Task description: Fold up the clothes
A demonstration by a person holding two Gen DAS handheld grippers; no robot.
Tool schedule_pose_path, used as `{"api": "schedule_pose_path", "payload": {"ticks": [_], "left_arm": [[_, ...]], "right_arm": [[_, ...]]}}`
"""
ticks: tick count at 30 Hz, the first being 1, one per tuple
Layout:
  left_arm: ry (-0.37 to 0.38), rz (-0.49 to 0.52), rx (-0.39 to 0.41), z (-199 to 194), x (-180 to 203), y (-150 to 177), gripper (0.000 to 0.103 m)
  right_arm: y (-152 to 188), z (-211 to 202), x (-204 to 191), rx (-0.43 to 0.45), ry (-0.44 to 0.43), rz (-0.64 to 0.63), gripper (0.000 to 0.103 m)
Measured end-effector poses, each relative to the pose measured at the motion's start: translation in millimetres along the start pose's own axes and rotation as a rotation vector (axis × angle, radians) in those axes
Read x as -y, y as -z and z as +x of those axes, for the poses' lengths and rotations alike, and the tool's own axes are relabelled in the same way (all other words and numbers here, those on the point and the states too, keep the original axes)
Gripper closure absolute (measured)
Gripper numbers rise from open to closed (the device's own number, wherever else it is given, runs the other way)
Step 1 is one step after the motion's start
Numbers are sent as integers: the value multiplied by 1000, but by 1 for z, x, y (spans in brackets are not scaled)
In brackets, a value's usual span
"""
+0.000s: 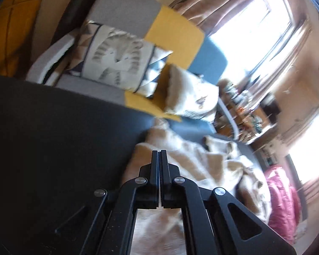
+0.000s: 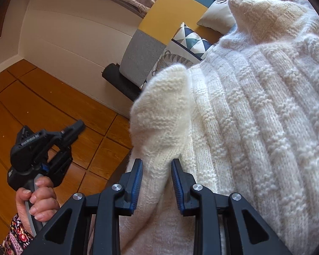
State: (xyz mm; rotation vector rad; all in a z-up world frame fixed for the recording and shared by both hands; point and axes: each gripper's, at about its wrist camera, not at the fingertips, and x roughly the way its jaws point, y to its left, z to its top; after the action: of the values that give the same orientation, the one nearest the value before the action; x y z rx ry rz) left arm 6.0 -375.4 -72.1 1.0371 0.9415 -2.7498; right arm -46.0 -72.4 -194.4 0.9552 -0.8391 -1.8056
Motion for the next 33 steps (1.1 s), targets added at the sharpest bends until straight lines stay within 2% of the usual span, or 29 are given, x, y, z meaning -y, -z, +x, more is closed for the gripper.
{"api": "schedule_pose_path", "payload": {"ticks": [1, 3, 5, 6, 9, 11, 14, 16, 20, 22, 26, 28, 30, 31, 32, 33], "left_arm": [[-7, -18, -13, 5, -6, 1, 87], [-5, -77, -45, 18, -17, 5, 51], [12, -122, -104, 34, -26, 9, 40], [-2, -130, -151, 46, -29, 11, 39], [-110, -186, -229, 75, -46, 14, 39], [-119, -273, -212, 84, -60, 12, 39], [15, -362, -137, 85, -61, 1, 39], [75, -351, -135, 88, -52, -7, 39], [184, -288, -229, 101, -27, -18, 39], [182, -261, -268, 104, -18, -25, 39], [-65, -134, -384, 121, -4, -27, 39], [-137, -92, -446, 129, -2, -24, 39], [-168, -91, -461, 132, -2, -23, 42], [-175, -95, -454, 132, -4, -23, 47], [-179, -99, -443, 131, -3, -23, 64], [-184, -103, -433, 129, -3, -24, 85]], "right_arm": [[1, 0, 0, 3, -4, 1, 75], [1, -1, -1, 4, -5, 0, 75], [1, -1, -2, 5, -8, 0, 74], [1, -1, -2, 6, -10, 1, 74], [4, -4, -3, 6, -15, 0, 74], [5, -5, -4, 7, -19, -1, 73], [3, -2, -5, 8, -23, -2, 73], [2, 0, -5, 7, -24, -3, 73], [1, 3, -6, 4, -25, -6, 73], [1, 5, -6, 3, -27, -7, 72], [-1, 8, -6, 1, -27, -9, 72], [-2, 9, -6, 0, -27, -10, 72], [-2, 8, -6, 1, -27, -11, 71], [-1, 8, -6, 0, -26, -12, 71], [-1, 8, -6, 0, -27, -12, 71], [-1, 7, -6, 1, -27, -12, 71]]}}
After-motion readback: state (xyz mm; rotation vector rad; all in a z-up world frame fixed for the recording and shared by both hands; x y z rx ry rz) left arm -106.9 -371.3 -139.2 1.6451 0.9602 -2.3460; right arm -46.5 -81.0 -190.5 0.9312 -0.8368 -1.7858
